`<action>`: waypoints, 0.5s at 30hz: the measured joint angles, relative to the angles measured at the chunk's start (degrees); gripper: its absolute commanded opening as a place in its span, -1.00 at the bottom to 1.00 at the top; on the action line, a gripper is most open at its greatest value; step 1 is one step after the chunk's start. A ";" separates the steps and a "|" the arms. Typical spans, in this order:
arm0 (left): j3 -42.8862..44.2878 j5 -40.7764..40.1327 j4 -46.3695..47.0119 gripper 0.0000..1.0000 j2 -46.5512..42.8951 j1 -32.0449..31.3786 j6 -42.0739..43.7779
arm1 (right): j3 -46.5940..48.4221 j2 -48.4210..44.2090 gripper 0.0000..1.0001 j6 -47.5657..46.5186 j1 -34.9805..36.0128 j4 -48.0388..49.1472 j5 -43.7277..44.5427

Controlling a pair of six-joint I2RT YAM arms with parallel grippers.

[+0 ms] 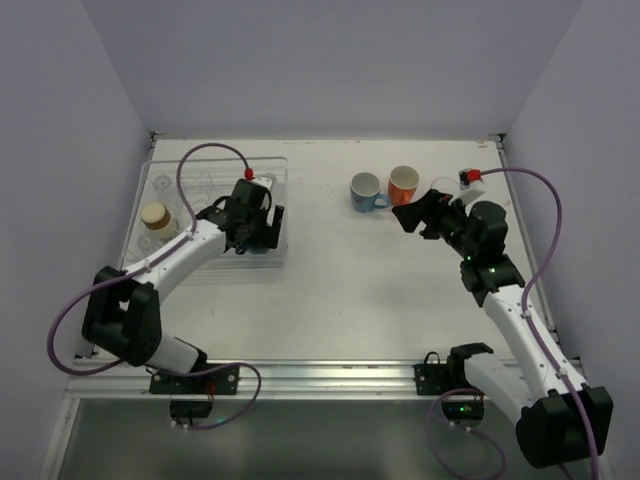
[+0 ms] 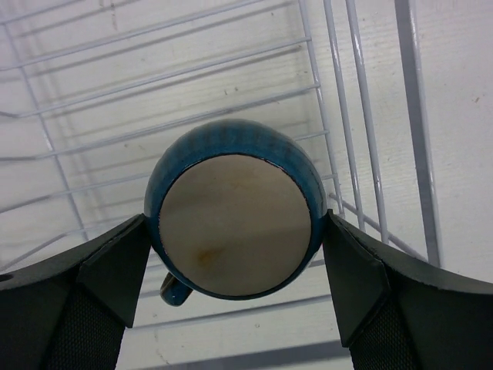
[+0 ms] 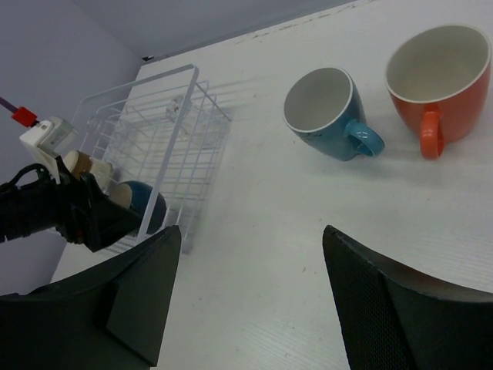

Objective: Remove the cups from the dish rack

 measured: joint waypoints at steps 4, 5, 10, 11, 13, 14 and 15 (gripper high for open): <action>-1.51 -1.90 -0.17 -0.05 -7.80 0.00 -0.20 | 0.00 -0.42 0.54 0.85 1.86 0.46 -1.03; -1.90 -2.29 0.04 -0.05 -9.97 0.02 -0.24 | 0.00 -0.42 0.54 1.27 2.64 0.76 -1.27; -2.95 -3.34 0.26 -0.06 -18.53 0.15 -0.87 | -0.66 -0.24 0.53 7.10 7.67 6.40 -3.34; -2.95 -3.23 0.42 -0.06 -19.78 0.17 -1.18 | -1.01 0.00 0.52 8.81 9.05 8.31 -3.80; -2.97 -2.36 1.01 -0.07 -22.16 0.22 -2.25 | -1.66 0.98 0.50 11.91 12.15 12.17 -4.07; -2.95 -1.57 1.38 -0.07 -23.43 0.24 -2.78 | -2.03 1.95 0.47 13.84 14.01 14.58 -4.07; -2.97 -0.35 1.75 -0.07 -24.68 0.26 -3.45 | -2.40 2.99 0.46 15.47 15.65 17.09 -4.09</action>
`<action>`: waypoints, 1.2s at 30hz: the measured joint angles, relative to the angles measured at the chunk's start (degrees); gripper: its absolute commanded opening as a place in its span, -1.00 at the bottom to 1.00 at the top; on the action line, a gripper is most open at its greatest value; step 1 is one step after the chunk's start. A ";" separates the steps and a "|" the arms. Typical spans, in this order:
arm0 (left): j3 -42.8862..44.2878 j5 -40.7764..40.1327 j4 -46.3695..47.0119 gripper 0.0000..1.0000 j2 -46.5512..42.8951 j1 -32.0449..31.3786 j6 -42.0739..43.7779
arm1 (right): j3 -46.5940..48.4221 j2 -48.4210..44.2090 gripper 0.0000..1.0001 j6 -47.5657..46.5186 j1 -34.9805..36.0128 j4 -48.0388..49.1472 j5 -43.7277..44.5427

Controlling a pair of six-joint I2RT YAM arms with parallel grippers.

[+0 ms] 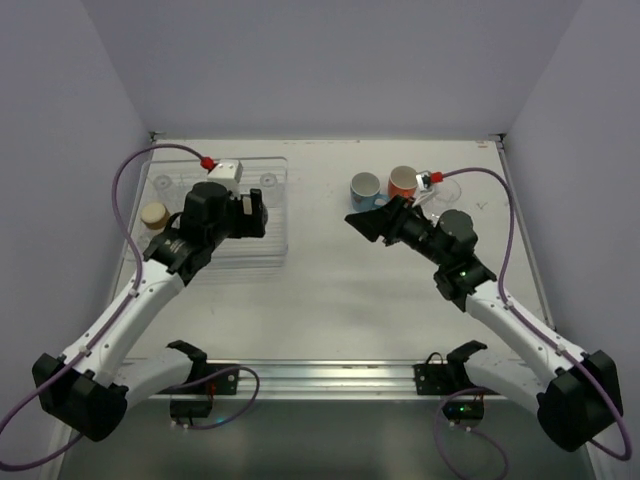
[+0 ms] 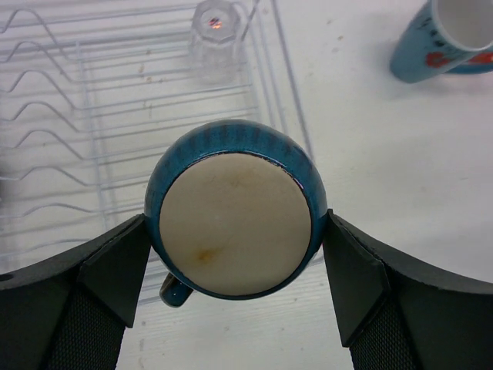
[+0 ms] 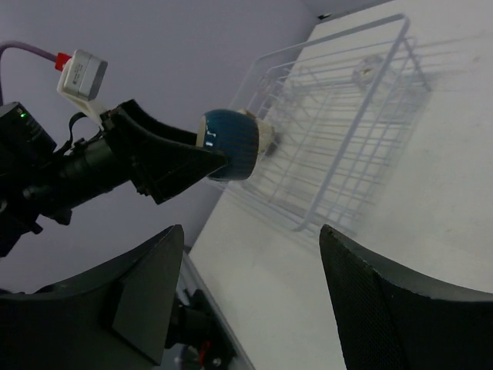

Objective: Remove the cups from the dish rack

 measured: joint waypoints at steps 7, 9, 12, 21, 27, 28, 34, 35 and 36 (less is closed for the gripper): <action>-3.17 13.18 6.34 -0.08 -9.99 0.02 -6.71 | -1.53 10.51 0.42 13.38 8.00 18.47 0.20; -4.68 17.53 8.98 -0.08 -11.93 0.02 -9.27 | -1.53 12.79 0.41 15.56 9.35 21.64 0.37; -7.63 23.80 13.97 -0.10 -13.62 0.02 -13.62 | -1.42 15.41 0.37 17.84 11.61 25.97 0.57; -12.20 37.09 25.51 -0.11 -13.79 0.00 -24.30 | -0.57 19.71 0.34 23.15 13.20 36.02 -0.20; -13.20 41.24 32.04 -0.11 -13.79 0.28 -28.37 | 1.66 21.73 0.11 26.53 13.20 42.80 -2.71; -13.60 42.07 32.98 -0.11 -13.68 0.28 -28.92 | 2.03 22.08 0.03 27.02 13.22 43.69 -3.10; -14.84 45.16 36.30 -0.10 -12.76 0.26 -30.84 | 2.78 24.20 -0.27 30.62 13.25 49.09 -5.62; -15.04 45.33 36.57 -0.08 -12.70 0.28 -30.95 | 2.93 24.70 -0.35 31.52 13.25 50.12 -5.99; -15.19 45.55 36.81 -0.07 -12.57 0.26 -31.21 | 3.10 25.14 -0.46 32.33 13.25 50.99 -6.23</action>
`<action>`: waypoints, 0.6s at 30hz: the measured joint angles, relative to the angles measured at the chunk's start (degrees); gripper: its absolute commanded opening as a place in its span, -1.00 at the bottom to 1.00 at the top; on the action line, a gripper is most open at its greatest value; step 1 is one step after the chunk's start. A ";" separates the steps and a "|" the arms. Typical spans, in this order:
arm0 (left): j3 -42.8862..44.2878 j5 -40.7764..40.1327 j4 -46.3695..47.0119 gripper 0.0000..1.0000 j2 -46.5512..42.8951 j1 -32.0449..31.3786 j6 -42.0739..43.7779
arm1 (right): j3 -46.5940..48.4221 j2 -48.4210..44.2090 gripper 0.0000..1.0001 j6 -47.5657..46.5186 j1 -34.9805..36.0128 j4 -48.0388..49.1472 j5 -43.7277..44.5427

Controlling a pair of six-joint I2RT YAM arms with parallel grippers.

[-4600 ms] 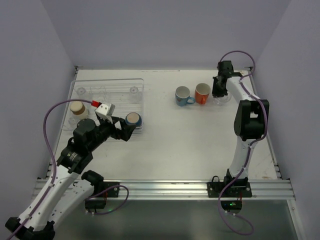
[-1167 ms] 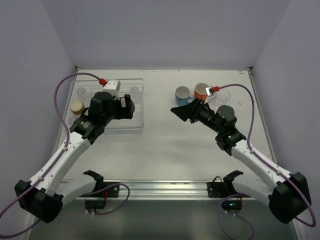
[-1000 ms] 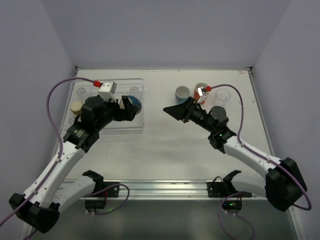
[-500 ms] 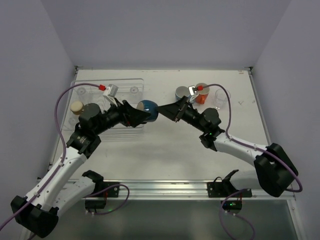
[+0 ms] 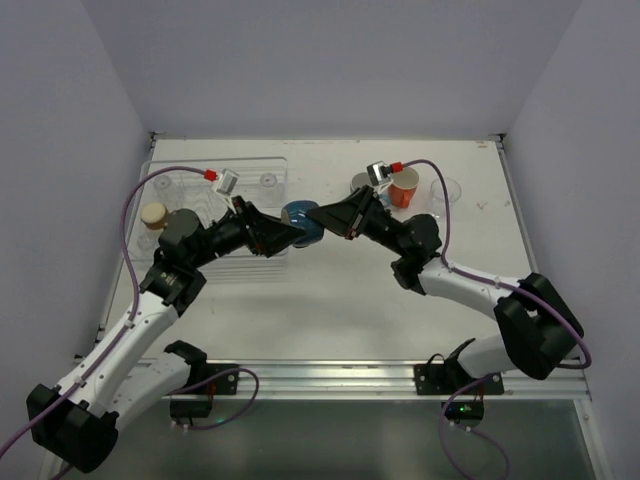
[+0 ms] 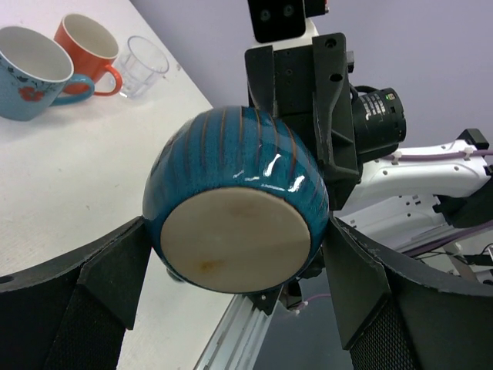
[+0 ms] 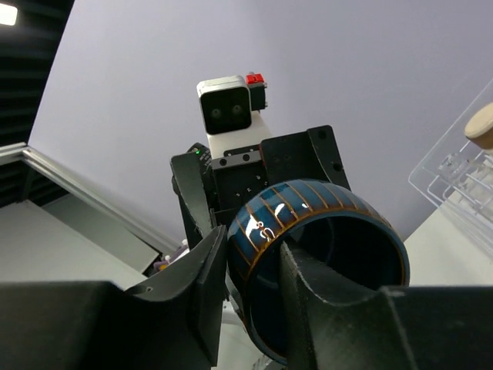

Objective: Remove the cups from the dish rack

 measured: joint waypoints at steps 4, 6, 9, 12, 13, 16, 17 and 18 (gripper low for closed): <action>-0.72 1.42 0.98 0.10 0.46 -0.02 -0.33 | 0.50 1.18 -0.78 3.15 0.17 2.62 -1.33; -0.74 1.62 1.20 0.39 0.52 0.00 -0.35 | 0.55 1.46 -1.00 4.22 0.17 3.21 -1.64; -0.74 1.79 1.40 0.75 0.55 0.00 -0.33 | 0.55 1.46 -1.00 4.72 0.17 3.45 -1.73; -0.74 1.97 1.60 1.00 0.55 -0.04 -0.02 | 0.17 0.79 -1.00 4.46 0.17 3.34 -1.53; -0.74 2.03 1.57 1.00 0.55 -0.09 0.09 | -0.09 0.26 -1.00 4.24 0.17 3.08 -1.51; -0.74 1.44 1.55 1.00 0.46 -0.20 0.85 | -1.16 -2.10 -1.00 2.49 0.26 0.66 -1.46; -0.74 1.36 1.55 1.00 0.46 -0.20 1.05 | -1.66 -3.02 -1.00 1.84 0.20 0.00 -1.16; -0.74 1.33 1.55 1.00 0.46 -0.20 1.27 | -2.16 -3.93 -1.00 1.29 -0.04 -0.76 -1.09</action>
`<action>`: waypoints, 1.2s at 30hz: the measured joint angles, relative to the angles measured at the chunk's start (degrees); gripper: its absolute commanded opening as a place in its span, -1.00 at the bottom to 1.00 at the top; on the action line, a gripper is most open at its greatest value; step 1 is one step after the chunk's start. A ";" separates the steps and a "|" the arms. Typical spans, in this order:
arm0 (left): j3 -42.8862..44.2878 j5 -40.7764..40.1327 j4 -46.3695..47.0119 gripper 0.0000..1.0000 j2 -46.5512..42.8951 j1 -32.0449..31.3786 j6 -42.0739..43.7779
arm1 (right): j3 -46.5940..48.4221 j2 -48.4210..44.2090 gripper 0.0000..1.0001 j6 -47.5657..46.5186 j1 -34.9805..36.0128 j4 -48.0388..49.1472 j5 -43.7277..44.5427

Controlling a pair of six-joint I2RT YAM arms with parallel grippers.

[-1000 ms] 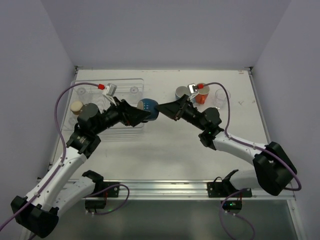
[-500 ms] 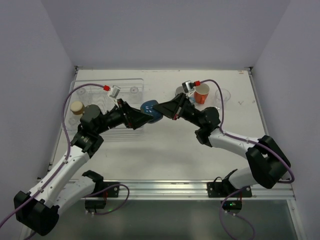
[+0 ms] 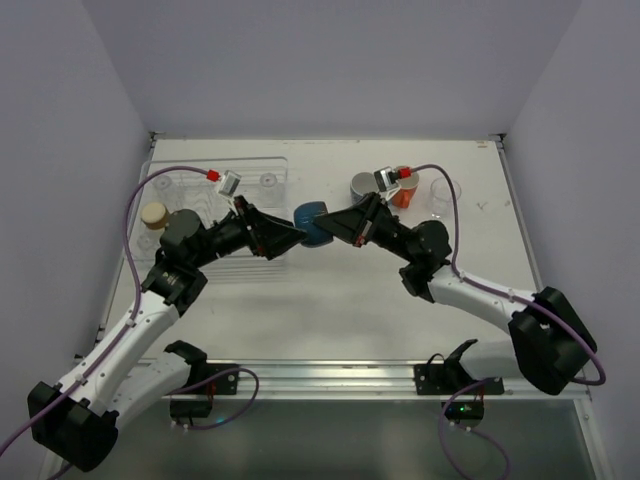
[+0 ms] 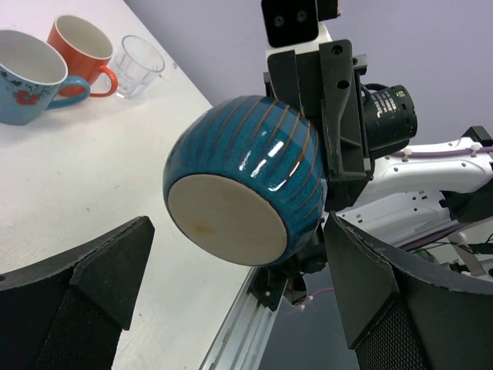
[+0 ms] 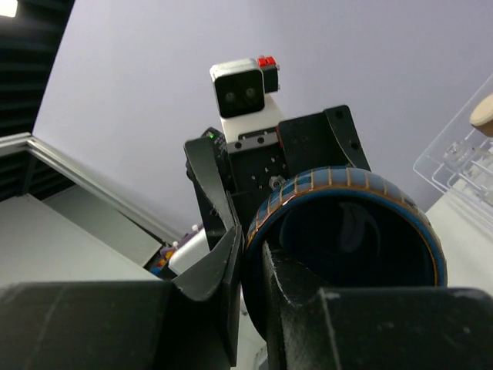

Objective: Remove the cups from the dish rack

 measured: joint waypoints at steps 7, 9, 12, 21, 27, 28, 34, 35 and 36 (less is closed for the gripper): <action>0.07 -0.94 -1.07 1.00 0.04 0.00 2.40 | -4.90 -4.46 -1.00 -2.75 -1.25 -3.17 0.15; 0.70 -2.29 -3.74 1.00 0.04 0.00 4.35 | -6.23 -5.55 -1.00 -4.31 -2.36 -5.27 0.24; 3.37 -6.32 -10.08 1.00 -0.13 0.00 8.39 | -7.21 -8.94 -1.00 -10.10 -4.35 -14.82 1.36; 6.29 -22.84 -23.56 1.00 -6.21 0.00 20.83 | 3.30 -11.54 -1.00 -43.36 -4.94 -58.27 19.82; 4.26 -29.03 -26.43 1.00 -6.49 0.00 25.42 | 10.47 0.87 -1.00 -53.75 -4.55 -68.35 27.21; 3.98 -29.73 -26.75 1.00 -6.45 0.00 26.01 | 11.63 3.26 -1.00 -54.88 -4.26 -69.77 28.37; 3.80 -31.85 -28.55 1.00 -7.06 0.00 29.51 | 19.63 14.86 -1.00 -59.76 -0.48 -74.88 34.34; 3.80 -32.09 -28.81 1.00 -7.37 0.00 30.01 | 21.59 16.83 -1.00 -60.43 0.39 -75.28 35.10; 3.80 -32.33 -29.00 1.00 -7.65 0.00 30.36 | 23.76 18.80 -1.00 -61.05 1.31 -75.32 35.87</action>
